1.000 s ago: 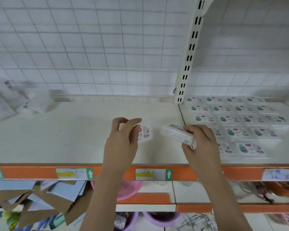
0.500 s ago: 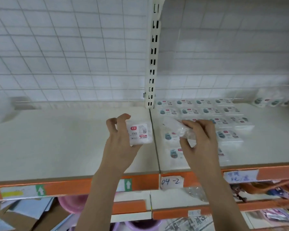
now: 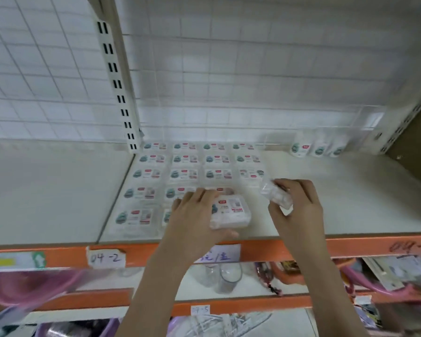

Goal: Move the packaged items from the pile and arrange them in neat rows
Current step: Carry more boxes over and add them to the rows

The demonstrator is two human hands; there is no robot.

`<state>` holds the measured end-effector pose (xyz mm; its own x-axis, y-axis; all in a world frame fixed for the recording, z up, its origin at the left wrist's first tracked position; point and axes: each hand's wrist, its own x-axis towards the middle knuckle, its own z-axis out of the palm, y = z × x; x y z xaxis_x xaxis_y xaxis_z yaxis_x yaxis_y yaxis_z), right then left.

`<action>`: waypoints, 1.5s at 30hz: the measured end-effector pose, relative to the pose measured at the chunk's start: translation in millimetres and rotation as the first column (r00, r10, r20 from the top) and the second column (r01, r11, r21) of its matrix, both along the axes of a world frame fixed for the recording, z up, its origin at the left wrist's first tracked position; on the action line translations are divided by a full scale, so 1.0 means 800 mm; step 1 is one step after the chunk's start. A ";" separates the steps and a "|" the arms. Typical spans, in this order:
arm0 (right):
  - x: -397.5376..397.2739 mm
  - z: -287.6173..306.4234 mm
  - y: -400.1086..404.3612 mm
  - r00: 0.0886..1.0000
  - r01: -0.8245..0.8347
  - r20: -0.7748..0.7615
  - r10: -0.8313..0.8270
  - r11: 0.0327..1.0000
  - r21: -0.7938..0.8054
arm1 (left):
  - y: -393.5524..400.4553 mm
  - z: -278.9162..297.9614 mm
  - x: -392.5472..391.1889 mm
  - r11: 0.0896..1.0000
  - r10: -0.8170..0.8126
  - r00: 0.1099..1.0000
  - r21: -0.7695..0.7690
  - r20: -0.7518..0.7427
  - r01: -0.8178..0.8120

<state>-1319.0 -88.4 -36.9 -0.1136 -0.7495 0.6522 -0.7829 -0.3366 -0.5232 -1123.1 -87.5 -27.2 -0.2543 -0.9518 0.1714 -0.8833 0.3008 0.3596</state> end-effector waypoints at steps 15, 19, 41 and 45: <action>-0.026 -0.036 -0.017 0.975 -0.055 -0.213 0.064 0.997 0.049 | 0.018 -0.048 -0.027 0.966 0.146 0.980 -0.233 0.136 -0.111; -0.019 -0.048 -0.021 0.938 -0.200 -0.265 0.223 0.974 0.111 | 0.020 -0.052 -0.021 0.963 0.165 0.984 -0.228 0.073 -0.145; 0.104 0.015 -0.036 0.906 -0.248 -0.249 0.341 0.907 0.340 | 0.001 -0.023 0.112 0.969 0.145 0.985 -0.189 -0.094 -0.160; 0.229 0.018 -0.018 0.890 -0.312 -0.230 0.395 0.893 0.324 | 0.024 -0.018 0.236 0.937 0.289 0.954 -0.180 -0.081 -0.299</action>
<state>-1135.8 -102.6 -22.4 0.3504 -0.8551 0.3820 -0.7658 -0.4965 -0.4088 -934.2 -68.0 -41.2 0.0458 -0.9321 0.3594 -0.9240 0.0972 0.3698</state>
